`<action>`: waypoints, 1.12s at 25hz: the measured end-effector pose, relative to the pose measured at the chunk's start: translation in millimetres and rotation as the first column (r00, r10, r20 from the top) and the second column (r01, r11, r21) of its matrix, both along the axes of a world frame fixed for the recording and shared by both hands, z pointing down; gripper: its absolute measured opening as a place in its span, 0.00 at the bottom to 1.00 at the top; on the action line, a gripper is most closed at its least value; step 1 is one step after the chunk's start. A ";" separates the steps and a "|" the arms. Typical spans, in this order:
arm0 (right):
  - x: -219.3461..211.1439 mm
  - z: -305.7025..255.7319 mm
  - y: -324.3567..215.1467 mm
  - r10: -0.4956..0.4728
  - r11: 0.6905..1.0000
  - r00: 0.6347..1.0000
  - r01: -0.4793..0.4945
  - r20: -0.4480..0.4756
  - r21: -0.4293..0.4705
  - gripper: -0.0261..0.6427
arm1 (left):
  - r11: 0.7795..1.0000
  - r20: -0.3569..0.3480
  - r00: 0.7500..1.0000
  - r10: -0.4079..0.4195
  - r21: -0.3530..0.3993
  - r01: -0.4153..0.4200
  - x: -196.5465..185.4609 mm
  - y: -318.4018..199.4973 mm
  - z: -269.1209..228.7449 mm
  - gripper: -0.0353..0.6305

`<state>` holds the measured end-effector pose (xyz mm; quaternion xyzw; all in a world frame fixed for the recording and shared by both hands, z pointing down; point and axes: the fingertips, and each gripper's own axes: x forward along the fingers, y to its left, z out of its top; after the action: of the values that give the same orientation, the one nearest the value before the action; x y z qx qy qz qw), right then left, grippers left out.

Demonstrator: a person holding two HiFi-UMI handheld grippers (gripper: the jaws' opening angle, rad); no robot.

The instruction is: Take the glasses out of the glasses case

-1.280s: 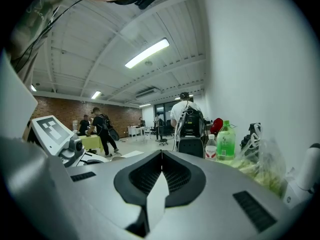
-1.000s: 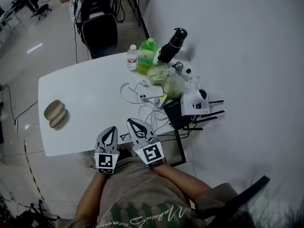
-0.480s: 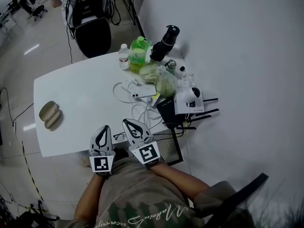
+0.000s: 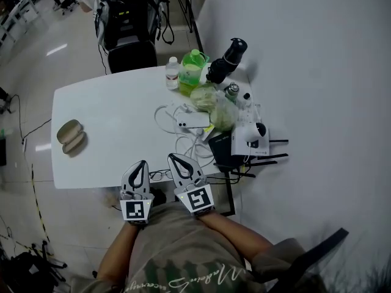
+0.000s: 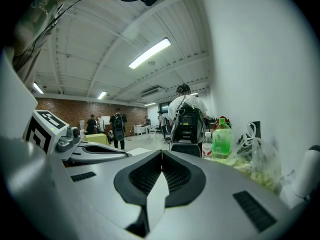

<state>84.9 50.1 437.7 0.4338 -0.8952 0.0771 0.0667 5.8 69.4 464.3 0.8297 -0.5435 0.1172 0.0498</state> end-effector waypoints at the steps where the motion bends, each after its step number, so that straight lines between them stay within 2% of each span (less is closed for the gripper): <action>1: 1.8 0.6 -0.5 -0.008 1.000 1.000 0.008 -0.013 0.002 0.06 | 1.000 0.005 1.000 -0.008 -0.003 0.008 0.9 0.1 0.8 0.07; 3: 6.2 2.8 -1.5 -0.025 1.000 0.999 0.025 -0.043 0.013 0.06 | 1.000 0.013 1.000 -0.024 -0.012 0.024 3.6 0.2 2.7 0.07; 10: 26.5 24.8 2.6 -0.047 0.998 0.999 0.047 -0.001 -0.034 0.06 | 0.991 -0.009 0.991 -0.134 -0.018 0.134 0.2 2.6 1.1 0.07; 14: 35.5 20.8 0.2 -0.031 0.999 1.000 0.031 0.001 -0.034 0.06 | 0.974 0.000 0.974 -0.228 0.000 0.228 -10.6 2.6 -13.7 0.07; 17: 32.9 27.7 13.2 -0.072 0.996 0.997 0.072 0.000 -0.061 0.06 | 0.959 -0.014 0.959 -0.283 0.025 0.283 -15.9 14.2 -27.7 0.07; 19: 27.8 31.7 23.2 -0.109 0.992 0.994 0.109 0.002 -0.068 0.06 | 0.961 -0.012 0.962 -0.274 0.034 0.274 -12.7 21.6 -30.4 0.07; 23: 22.5 26.9 45.1 -0.181 0.982 0.983 0.179 -0.017 -0.065 0.06 | 0.970 0.018 0.971 -0.240 -0.016 0.241 -9.3 40.5 -15.7 0.07; 28: 31.7 20.0 51.0 -0.119 0.992 0.993 0.119 -0.011 -0.043 0.06 | 0.982 -0.015 0.982 -0.188 -0.001 0.188 0.2 45.3 -18.9 0.07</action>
<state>116.6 101.1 457.7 0.3787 -0.9172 0.0890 0.0863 5.9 114.7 445.4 0.7755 -0.6191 0.1057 0.0645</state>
